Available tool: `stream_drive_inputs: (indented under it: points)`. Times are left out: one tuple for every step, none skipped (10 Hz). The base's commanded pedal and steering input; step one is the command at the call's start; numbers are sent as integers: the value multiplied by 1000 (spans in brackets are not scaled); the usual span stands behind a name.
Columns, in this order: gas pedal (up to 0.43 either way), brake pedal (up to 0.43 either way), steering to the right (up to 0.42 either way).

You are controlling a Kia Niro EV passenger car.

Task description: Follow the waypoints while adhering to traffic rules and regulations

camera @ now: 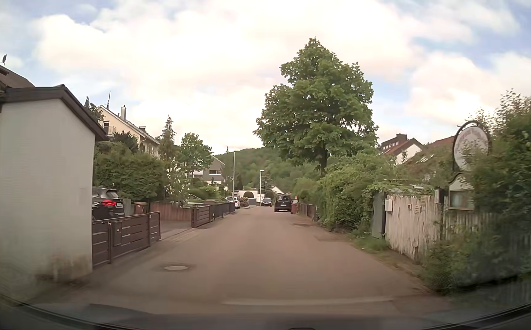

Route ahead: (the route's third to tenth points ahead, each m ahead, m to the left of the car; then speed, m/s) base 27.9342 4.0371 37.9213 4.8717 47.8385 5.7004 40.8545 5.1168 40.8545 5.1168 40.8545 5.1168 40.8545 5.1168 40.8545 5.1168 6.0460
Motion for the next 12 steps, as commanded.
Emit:
stream_drive_inputs:
  points:
    - [0, 0, -8]
    - [0, 0, -7]
    - [0, 0, -5]
    - [0, 0, -5]
    - [0, 0, -5]
    - [0, 0, -5]
    - [0, 0, -5]
    - [0, 0, -6]
    - [0, 0, -6]
    - [0, 0, -6]
    - [0, 0, -10]
    - [0, 0, -13]
